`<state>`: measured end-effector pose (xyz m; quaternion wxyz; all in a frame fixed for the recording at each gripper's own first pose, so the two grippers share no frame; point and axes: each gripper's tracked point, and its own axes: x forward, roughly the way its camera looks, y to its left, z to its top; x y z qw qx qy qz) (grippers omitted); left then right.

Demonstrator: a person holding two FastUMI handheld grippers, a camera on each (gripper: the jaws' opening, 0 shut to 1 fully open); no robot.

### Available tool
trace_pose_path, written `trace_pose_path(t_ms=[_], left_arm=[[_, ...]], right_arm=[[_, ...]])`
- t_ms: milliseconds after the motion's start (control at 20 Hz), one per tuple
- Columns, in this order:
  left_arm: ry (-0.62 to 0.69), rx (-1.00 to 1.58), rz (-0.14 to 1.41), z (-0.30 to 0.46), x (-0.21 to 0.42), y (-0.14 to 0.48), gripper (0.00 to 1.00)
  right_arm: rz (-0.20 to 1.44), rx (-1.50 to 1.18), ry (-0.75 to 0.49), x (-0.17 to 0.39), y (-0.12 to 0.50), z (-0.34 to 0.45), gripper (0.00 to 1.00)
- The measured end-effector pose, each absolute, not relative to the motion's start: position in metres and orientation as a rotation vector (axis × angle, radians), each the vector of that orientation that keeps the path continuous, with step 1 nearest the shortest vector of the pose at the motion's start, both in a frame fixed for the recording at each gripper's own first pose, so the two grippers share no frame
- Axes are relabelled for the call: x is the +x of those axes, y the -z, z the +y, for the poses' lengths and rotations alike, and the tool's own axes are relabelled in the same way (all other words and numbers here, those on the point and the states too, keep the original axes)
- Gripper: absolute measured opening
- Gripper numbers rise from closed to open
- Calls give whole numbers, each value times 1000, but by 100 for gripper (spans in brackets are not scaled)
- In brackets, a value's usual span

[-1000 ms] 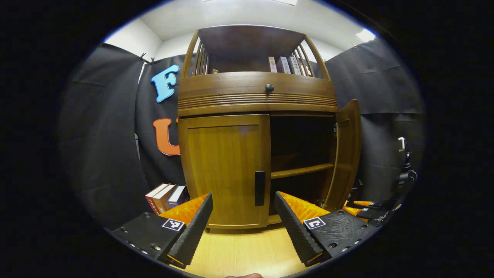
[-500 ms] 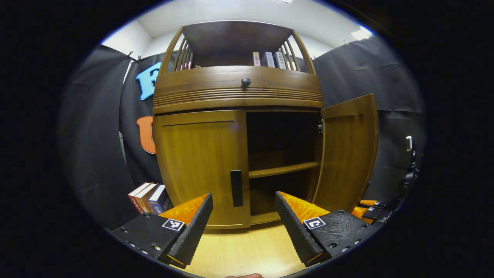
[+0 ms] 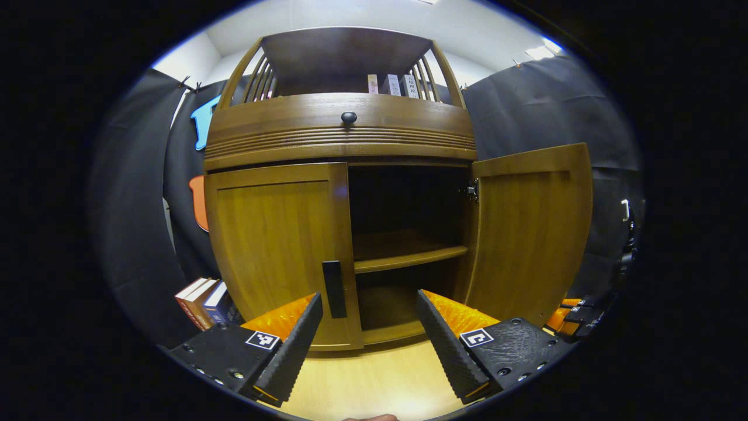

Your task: Open the right door of the double-door shoe cabinet with the right hand, and open the left door with the left hand.

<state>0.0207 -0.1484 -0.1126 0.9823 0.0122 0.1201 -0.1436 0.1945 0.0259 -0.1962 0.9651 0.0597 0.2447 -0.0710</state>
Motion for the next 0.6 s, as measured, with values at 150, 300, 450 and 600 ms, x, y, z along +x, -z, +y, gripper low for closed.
trace_pose_path(t_ms=[150, 300, 450, 600], left_arm=[[258, 26, 231, -141, 41, 120, 94], [221, 12, 262, -132, 64, 139, 99], [201, -27, 305, -125, 88, 159, 94], [190, -40, 300, -120, 113, 169, 91]], right_arm=[[499, 145, 149, 191, 197, 13, 0], [500, 127, 156, 186, 192, 6, 4], [491, 85, 207, 180, 187, -11, 4], [461, 92, 281, 177, 176, -35, 4]])
